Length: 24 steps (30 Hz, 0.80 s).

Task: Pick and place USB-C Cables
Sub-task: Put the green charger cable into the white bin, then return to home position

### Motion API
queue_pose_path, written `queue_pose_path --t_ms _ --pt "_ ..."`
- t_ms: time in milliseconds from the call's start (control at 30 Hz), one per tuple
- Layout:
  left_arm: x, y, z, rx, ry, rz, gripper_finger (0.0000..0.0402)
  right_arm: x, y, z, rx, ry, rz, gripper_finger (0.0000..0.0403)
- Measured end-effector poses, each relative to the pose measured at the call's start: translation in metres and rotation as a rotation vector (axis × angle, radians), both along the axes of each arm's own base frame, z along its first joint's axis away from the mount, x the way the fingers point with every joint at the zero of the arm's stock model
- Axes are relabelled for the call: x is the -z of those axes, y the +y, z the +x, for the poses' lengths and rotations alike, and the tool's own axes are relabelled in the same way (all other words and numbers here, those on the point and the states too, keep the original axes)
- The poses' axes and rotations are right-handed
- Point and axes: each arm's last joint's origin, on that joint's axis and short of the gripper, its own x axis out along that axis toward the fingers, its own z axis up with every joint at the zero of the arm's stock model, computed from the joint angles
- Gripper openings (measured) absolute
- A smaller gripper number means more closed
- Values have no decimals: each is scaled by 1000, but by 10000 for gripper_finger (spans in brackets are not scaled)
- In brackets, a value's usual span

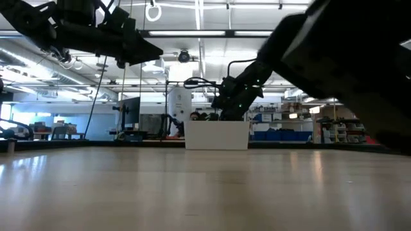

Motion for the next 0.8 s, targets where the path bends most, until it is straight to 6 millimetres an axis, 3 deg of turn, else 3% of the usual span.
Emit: queue_pose_path --t_ms 233,400,633,800 --pt "3 0 0 2 21 -16 165 -5 0 -3 27 34 -29 146" --pt "3 0 0 0 25 -19 165 -34 2 -11 44 11 -67 196" --pt "4 -2 1 10 12 -59 165 -102 19 -30 68 -72 -67 197" --pt "3 -5 1 49 -20 -111 164 -143 55 -50 -47 -210 7 172"
